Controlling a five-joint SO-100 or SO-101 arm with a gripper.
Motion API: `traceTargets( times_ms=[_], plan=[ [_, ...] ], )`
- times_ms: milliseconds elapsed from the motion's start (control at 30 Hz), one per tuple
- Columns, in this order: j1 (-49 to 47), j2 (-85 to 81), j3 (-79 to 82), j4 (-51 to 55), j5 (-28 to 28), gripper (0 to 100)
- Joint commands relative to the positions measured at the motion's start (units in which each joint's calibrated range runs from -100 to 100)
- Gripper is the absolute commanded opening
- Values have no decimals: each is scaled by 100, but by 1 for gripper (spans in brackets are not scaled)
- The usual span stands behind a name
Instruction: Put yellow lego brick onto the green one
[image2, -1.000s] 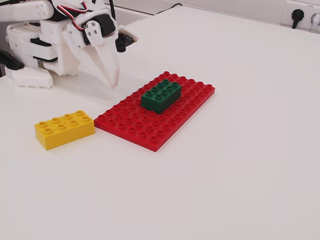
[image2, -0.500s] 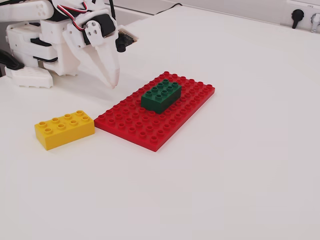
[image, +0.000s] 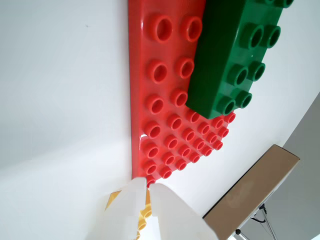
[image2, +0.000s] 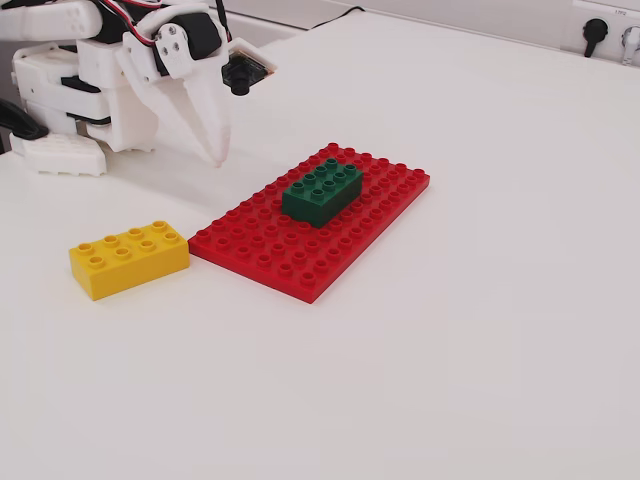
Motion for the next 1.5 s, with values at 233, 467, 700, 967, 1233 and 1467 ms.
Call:
traceTargets(
  times_ms=[233,467,700,967,1233,1467],
  plan=[
    [379,41,-707,257,33,6],
    [387,57,-1394,422,38,7],
    [829,485,-1963,422,38,7],
    [1278,2898,-4395,1001,38,7],
    [1743,4481,-5443,1131,17,7],
    [2133,5193,-5452,1122,28,7]
  ],
)
